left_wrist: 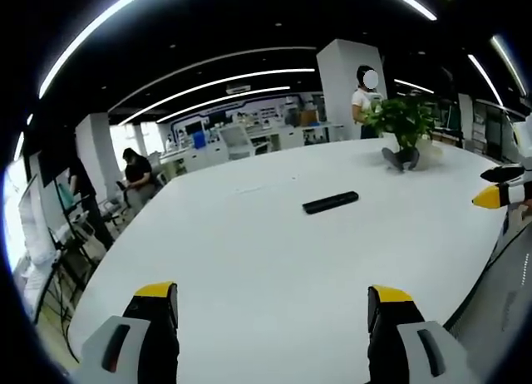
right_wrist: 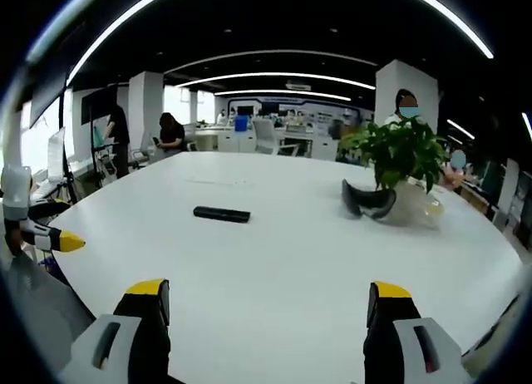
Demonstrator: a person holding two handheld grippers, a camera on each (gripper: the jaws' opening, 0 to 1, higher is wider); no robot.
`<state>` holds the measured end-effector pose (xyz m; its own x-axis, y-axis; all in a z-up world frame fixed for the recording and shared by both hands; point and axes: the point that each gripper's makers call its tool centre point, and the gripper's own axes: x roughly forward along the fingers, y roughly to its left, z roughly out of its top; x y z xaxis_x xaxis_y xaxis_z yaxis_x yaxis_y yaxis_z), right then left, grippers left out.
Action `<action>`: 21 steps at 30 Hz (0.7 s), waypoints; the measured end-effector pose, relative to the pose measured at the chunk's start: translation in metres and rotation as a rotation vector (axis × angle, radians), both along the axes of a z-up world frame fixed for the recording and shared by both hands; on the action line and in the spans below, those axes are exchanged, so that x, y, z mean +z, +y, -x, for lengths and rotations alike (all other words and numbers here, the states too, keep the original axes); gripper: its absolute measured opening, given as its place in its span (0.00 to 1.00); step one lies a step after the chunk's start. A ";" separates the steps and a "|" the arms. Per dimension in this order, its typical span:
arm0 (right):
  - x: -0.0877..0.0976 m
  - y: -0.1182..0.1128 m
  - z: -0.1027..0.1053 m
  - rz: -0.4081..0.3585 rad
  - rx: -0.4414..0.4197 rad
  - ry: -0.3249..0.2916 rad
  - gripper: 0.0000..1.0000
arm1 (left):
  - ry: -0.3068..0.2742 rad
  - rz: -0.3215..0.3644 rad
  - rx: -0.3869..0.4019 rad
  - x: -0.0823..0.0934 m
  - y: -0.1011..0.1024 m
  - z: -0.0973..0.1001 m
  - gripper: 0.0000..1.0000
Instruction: Press the specified remote control buttons in sequence, fully releasing each button before pressing the next.
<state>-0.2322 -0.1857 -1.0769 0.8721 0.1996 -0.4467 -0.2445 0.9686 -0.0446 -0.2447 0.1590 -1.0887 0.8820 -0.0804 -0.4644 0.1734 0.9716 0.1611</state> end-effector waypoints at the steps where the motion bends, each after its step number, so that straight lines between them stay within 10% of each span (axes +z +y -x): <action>1: 0.000 0.001 0.000 0.005 0.002 0.001 0.99 | 0.000 0.001 0.002 0.000 0.000 0.000 0.98; 21: -0.001 0.004 0.001 0.033 0.021 0.002 0.99 | 0.022 -0.025 -0.005 -0.004 0.000 0.001 0.98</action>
